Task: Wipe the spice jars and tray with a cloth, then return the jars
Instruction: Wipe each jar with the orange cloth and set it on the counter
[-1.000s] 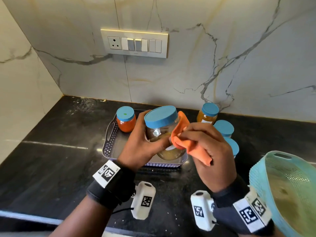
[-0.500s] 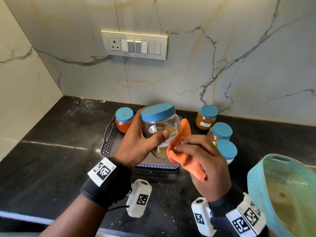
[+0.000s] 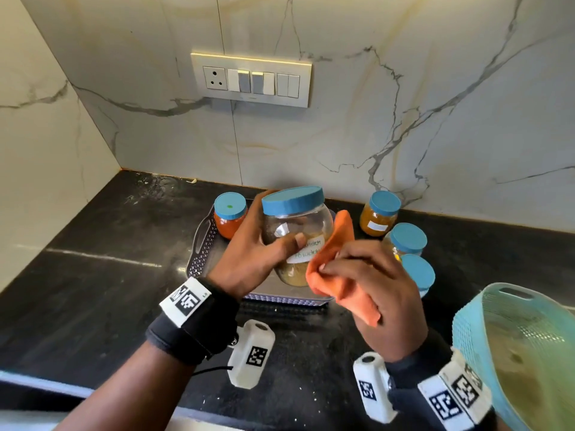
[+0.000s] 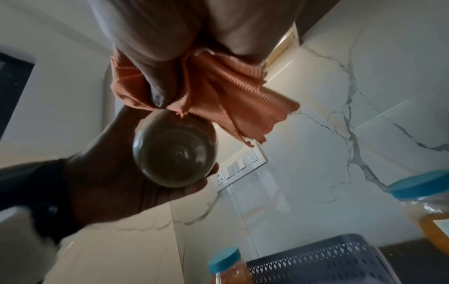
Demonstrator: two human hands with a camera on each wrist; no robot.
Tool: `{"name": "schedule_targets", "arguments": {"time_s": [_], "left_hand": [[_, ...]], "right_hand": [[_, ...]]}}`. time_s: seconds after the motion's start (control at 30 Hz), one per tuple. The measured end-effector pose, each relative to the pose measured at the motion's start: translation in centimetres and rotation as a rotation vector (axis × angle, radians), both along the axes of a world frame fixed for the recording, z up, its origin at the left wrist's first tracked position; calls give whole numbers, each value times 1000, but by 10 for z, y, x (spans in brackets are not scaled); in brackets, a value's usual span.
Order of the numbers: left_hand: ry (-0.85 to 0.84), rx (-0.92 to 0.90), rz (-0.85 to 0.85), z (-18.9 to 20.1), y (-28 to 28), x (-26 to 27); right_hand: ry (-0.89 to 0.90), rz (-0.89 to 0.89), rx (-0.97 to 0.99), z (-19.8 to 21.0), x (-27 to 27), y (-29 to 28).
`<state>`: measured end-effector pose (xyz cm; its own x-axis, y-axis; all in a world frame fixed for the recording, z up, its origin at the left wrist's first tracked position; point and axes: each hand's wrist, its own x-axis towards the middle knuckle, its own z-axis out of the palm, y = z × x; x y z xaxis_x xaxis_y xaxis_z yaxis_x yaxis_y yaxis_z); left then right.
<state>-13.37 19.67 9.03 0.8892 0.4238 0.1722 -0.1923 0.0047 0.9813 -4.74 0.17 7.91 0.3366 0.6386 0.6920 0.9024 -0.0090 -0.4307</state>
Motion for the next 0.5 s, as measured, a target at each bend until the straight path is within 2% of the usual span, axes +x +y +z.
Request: {"name": "schedule_targets", "arguments": {"time_s": [0.1,0.27,0.37,0.5], "left_hand": [[45,3,-52,-4,-3,0],[56,-162,-46,-10,-6,8],[64,-114,-93,-9,-4,5],[30,-42,-129,-10,-3,3]], "right_hand": [[78,-57,90,15,16,12],[94,-146,149,24,13,22],[31,-150,80,17,0,21],[35,-187,59,20,3,27]]}}
